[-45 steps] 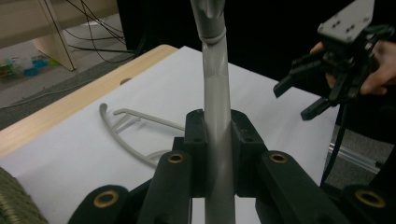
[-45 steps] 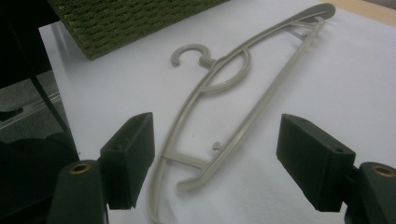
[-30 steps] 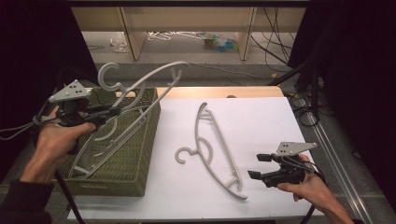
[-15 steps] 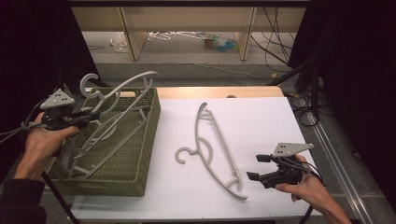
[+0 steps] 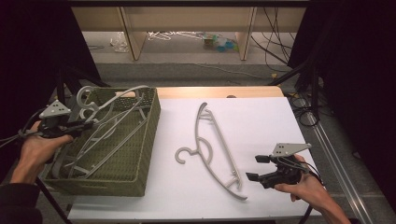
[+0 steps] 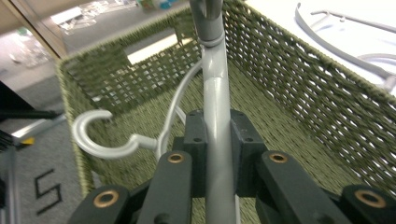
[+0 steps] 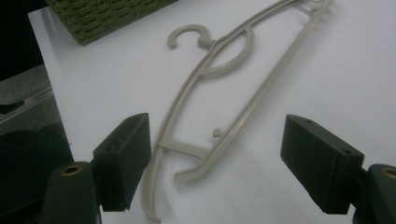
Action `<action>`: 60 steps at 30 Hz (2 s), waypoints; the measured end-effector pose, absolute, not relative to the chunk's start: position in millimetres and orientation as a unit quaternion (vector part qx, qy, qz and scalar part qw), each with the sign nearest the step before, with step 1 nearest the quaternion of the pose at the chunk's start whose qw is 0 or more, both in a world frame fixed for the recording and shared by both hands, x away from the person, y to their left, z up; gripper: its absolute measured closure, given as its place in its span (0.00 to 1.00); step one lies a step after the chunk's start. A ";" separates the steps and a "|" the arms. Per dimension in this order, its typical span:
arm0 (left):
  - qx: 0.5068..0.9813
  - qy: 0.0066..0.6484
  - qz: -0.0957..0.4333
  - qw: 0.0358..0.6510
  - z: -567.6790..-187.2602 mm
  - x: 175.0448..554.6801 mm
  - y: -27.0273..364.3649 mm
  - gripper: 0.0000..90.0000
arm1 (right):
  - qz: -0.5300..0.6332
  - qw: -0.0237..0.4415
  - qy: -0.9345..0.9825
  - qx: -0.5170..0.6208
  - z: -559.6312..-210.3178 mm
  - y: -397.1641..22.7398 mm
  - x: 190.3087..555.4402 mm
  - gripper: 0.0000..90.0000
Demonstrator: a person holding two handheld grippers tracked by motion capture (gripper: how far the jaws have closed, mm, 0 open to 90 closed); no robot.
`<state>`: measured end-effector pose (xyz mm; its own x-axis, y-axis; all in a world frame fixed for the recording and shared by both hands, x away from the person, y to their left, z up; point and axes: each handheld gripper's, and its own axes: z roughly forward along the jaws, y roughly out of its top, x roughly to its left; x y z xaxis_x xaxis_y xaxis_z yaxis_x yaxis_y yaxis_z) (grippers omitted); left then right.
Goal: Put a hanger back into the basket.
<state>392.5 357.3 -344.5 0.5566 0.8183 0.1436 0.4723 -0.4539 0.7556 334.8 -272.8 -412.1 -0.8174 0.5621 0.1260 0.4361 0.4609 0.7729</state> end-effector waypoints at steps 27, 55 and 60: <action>0.799 0.466 0.230 0.303 -413.5 421.2 349.5 0.79 | 0.423 0.063 0.854 0.297 -415.7 -272.0 335.7 0.28; 0.746 0.462 0.296 0.378 -349.4 341.7 290.1 0.33 | 0.421 0.078 0.849 0.309 -422.4 -264.8 336.5 0.27; 0.725 0.452 0.279 0.438 -345.2 313.5 271.0 0.33 | 0.421 0.070 0.851 0.304 -424.6 -262.1 336.4 0.27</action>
<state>313.5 271.0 -345.2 0.4356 0.9001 0.0074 0.4119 -0.2066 0.8875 336.4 -262.1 -424.6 -0.8047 0.5777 0.1368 0.4591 0.4594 0.7604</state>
